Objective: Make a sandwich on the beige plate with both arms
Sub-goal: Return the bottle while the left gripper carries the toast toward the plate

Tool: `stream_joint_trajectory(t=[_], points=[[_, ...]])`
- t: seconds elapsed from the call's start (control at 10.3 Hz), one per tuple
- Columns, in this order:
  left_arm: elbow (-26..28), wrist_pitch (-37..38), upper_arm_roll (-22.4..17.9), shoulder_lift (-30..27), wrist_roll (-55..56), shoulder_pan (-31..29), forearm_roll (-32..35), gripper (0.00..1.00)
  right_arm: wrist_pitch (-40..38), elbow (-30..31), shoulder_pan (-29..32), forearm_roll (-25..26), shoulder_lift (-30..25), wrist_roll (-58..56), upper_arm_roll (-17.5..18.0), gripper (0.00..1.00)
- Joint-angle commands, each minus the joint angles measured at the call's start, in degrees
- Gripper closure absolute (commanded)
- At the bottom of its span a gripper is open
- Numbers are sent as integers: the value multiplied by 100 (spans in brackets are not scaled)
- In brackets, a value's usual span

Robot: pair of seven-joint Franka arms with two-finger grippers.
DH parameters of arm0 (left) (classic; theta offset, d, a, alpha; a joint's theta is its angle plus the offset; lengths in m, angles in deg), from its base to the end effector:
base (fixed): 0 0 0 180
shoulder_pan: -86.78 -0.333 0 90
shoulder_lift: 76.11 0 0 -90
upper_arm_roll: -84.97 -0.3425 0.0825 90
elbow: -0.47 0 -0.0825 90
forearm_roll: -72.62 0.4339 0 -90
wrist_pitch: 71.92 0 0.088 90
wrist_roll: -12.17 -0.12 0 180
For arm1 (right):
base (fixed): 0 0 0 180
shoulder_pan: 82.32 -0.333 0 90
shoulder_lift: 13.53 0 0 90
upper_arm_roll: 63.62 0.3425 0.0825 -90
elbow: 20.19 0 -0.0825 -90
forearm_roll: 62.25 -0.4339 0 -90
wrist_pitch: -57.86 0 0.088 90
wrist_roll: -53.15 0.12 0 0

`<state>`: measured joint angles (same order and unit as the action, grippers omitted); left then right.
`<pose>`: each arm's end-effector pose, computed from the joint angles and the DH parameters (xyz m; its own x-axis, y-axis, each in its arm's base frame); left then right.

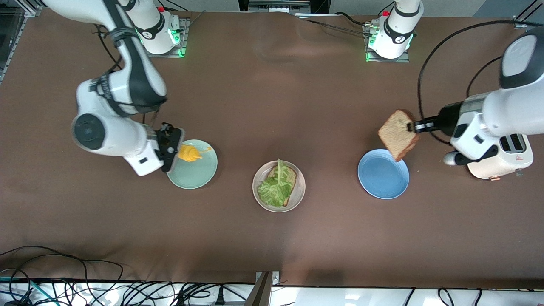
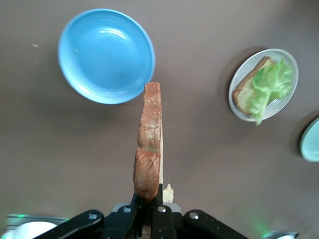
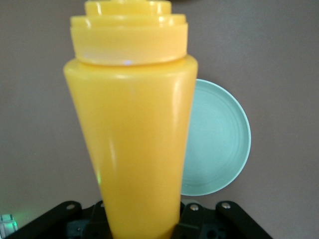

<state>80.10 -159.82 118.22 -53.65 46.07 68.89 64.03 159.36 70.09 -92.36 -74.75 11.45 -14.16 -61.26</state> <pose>0.6812 -0.1411 0.5125 0.8929 0.2870 -0.3469 0.3667 -0.9107 0.1904 0.6846 0.1694 0.3633 0.2626 0.9594 0.1027 0.9262 -0.2207 -0.3058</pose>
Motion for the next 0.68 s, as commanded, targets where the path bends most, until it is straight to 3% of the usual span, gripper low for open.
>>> stream_joint_trajectory(t=[0.0, 0.39, 0.58], points=[[-246, -689, -20, 450, 938, 512, -169, 100, -244, 166, 624, -611, -108, -1279, 151, 100], [-255, -2167, -29, 1075, 1259, 1110, -994, 100, -552, 51, 1556, -1325, 585, -3977, 107, 100], [-255, -2572, -29, 1321, 1215, 1243, -1311, 100, -1120, -272, 2005, -1867, 1208, -5102, 116, 100]])
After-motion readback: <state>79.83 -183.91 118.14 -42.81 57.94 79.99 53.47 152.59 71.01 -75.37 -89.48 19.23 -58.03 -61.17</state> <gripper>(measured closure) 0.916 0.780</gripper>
